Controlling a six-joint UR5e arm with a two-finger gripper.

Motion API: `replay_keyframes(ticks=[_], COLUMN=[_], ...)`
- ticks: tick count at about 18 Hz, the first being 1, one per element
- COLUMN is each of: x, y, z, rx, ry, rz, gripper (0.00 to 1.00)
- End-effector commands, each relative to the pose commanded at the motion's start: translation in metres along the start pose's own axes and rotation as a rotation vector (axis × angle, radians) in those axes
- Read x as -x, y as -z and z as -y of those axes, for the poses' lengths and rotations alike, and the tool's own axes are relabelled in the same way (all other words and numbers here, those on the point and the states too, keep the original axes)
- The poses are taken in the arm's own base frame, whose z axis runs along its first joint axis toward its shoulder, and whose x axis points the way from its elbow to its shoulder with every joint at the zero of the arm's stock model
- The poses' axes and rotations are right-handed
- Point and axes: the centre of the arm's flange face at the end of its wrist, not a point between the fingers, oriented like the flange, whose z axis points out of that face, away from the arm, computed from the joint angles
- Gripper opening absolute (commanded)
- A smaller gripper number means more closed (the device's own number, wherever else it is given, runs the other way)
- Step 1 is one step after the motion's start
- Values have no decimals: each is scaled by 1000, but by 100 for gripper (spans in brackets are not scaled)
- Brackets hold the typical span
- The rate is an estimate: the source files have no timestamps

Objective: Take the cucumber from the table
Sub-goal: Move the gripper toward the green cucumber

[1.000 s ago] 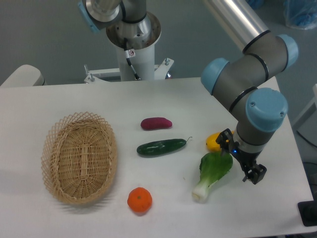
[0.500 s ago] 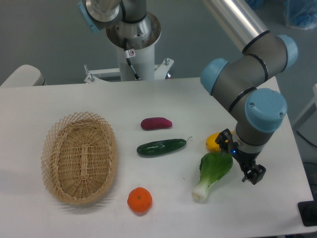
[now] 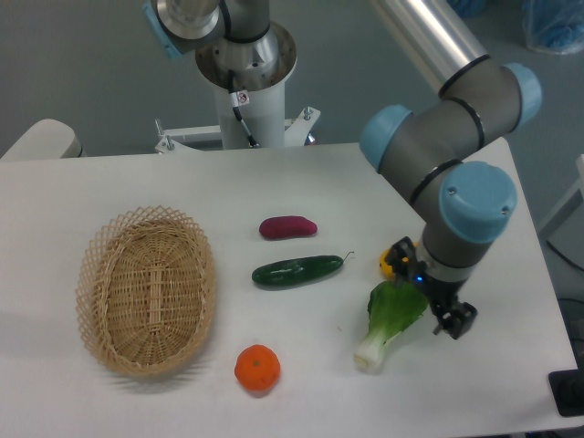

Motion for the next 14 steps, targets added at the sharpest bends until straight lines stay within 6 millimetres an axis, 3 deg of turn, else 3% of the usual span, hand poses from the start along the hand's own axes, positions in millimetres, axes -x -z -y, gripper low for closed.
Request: replay_keyframes(ticks=[7,11,14], x=[-54,-89,-103], y=[-25,-54,-68], z=[-3,-1,-2], rx=[13,13,11], ry=[-21,-37,-64], rz=[-63,-50,-24], gripper=[100,100,100])
